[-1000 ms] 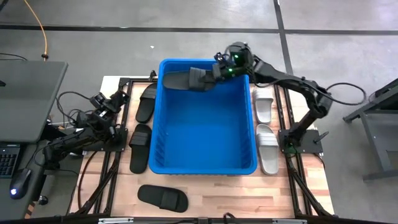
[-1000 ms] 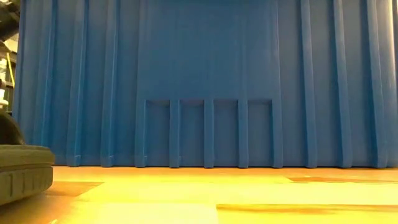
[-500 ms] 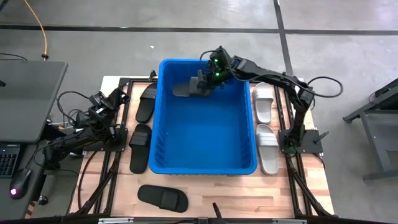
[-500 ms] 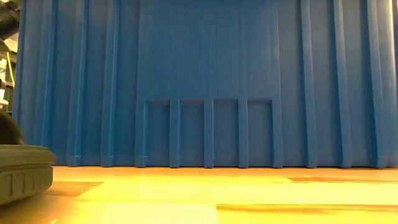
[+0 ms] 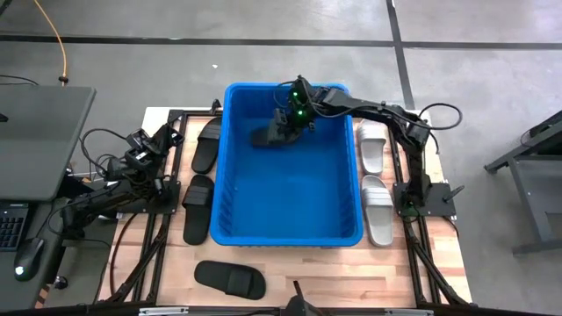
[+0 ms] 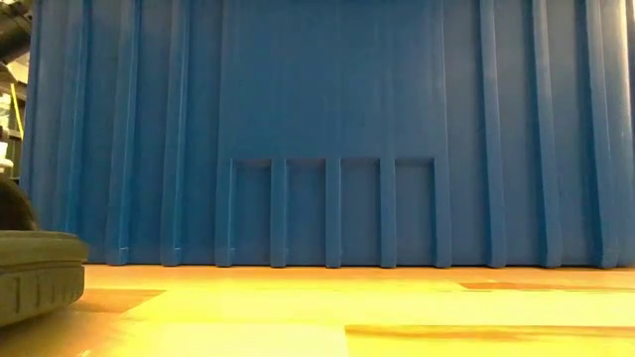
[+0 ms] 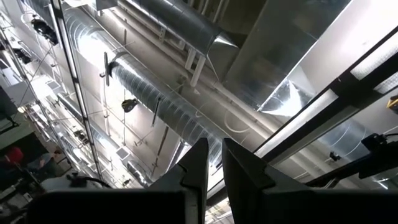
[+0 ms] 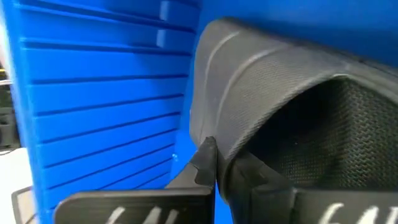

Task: Pick and place slides into bin
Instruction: Put the black slide into the blue container

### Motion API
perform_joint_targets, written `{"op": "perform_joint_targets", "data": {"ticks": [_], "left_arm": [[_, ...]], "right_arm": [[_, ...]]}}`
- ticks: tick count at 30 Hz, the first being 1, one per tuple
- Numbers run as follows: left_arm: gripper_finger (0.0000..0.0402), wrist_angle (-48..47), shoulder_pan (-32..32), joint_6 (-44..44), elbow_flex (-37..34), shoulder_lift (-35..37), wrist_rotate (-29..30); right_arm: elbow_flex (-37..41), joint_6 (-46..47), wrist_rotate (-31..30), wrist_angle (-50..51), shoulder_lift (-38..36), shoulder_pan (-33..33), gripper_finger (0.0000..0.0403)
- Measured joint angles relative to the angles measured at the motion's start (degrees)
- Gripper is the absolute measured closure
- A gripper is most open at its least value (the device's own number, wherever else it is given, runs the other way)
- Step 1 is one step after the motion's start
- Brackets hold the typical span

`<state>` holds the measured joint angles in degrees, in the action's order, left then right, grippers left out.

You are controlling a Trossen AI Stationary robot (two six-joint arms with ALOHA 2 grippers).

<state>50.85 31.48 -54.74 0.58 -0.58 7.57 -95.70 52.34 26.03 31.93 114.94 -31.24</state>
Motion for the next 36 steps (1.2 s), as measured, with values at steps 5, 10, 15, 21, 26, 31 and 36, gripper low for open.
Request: {"op": "perform_joint_targets", "data": {"ticks": [5,10,15,21,26,31,36], "left_arm": [[0.0364,0.0,0.0,0.0,0.0,0.0,-0.3],[0.0364,0.0,0.0,0.0,0.0,0.0,-0.4],[0.0364,0.0,0.0,0.0,0.0,0.0,-0.7],[0.0364,-0.5,0.0,0.0,0.0,0.0,-0.7],[0.0364,-0.5,0.0,-1.2,0.0,0.0,-0.9],[0.0364,-0.5,0.0,-1.3,0.0,0.0,-1.0],[0.0364,-0.5,0.0,-1.2,0.0,0.0,-2.2]], "right_arm": [[0.0,-1.7,0.6,0.4,1.9,-0.9,0.0403],[0.0,-2.0,-0.9,0.5,3.0,-2.1,0.0403],[0.0,-2.5,-3.0,0.4,3.0,-3.6,0.0403],[0.0,-3.6,-2.9,0.8,3.6,-5.3,0.0403],[0.0,-4.9,2.0,2.8,6.7,-6.0,0.0403],[0.0,-5.9,1.3,2.7,8.8,-5.1,0.0403],[0.0,-6.5,-2.0,2.5,8.9,-5.1,0.0403]]}}
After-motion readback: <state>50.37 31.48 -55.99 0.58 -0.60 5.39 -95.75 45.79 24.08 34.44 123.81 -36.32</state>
